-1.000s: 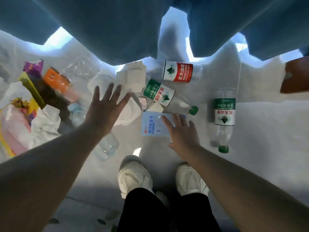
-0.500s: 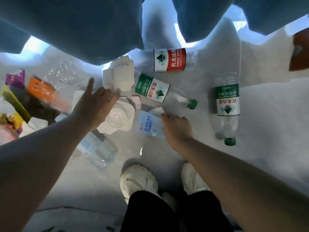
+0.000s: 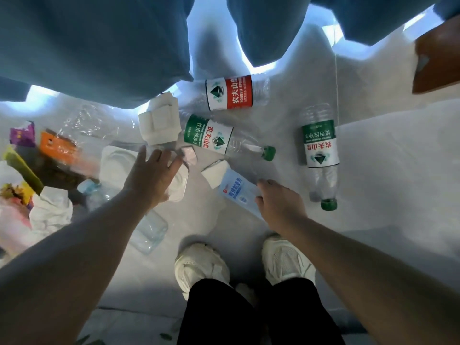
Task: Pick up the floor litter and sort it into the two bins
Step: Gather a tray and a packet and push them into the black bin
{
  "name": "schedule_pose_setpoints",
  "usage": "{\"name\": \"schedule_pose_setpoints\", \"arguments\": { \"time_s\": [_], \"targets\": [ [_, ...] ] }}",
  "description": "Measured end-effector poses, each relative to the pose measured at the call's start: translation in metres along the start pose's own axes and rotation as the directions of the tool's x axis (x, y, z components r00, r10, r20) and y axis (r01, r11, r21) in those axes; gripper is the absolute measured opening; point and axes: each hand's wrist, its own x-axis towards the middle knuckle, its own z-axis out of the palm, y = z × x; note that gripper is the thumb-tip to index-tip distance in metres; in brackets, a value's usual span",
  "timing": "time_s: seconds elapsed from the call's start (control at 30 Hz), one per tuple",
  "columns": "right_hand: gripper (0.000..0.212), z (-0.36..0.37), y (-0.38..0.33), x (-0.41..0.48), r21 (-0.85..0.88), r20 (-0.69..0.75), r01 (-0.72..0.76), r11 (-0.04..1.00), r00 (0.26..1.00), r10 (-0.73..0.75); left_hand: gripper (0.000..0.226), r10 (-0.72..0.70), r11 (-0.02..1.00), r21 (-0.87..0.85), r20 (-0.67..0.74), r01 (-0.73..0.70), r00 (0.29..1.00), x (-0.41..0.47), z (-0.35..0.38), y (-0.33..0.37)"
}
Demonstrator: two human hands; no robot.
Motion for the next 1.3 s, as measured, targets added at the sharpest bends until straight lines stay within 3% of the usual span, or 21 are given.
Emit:
{"name": "schedule_pose_setpoints", "arguments": {
  "time_s": [0.13,0.27,0.5,0.67,0.83,1.0,1.3],
  "targets": [
    [0.018,0.001,0.008,-0.013,0.062,-0.006,-0.034,0.998,0.999,0.034,0.074,0.039,0.992,-0.117,-0.121,-0.053,0.992,-0.013,-0.005,-0.006],
    [0.015,-0.029,0.008,-0.04,0.146,-0.004,-0.075,0.986,0.997,0.076,0.068,0.177,0.963,-0.182,-0.13,-0.199,0.976,-0.037,-0.036,-0.018],
    [0.015,-0.15,0.004,-0.134,0.297,-0.013,-0.17,0.939,0.983,0.182,0.043,0.165,0.919,-0.262,-0.425,-0.296,0.89,-0.108,-0.195,0.0],
    [0.013,-0.247,0.013,-0.229,0.577,-0.078,-0.286,0.765,0.913,0.4,0.045,0.245,0.824,-0.369,-0.454,-0.431,0.857,-0.169,-0.335,0.011],
    [0.009,-0.322,0.033,-0.343,0.743,-0.095,-0.329,0.583,0.81,0.579,0.046,0.253,0.793,-0.364,-0.532,-0.488,0.808,-0.225,-0.461,0.01],
    [0.01,-0.382,0.058,-0.455,0.869,-0.157,-0.239,0.432,0.696,0.7,0.053,0.248,0.81,-0.337,-0.543,-0.479,0.802,-0.277,-0.563,0.024],
    [0.018,-0.387,0.149,-0.592,0.971,-0.075,-0.147,0.189,0.561,0.824,0.038,0.383,0.701,-0.324,-0.58,-0.635,0.719,-0.311,-0.687,0.123]
  ]
}}
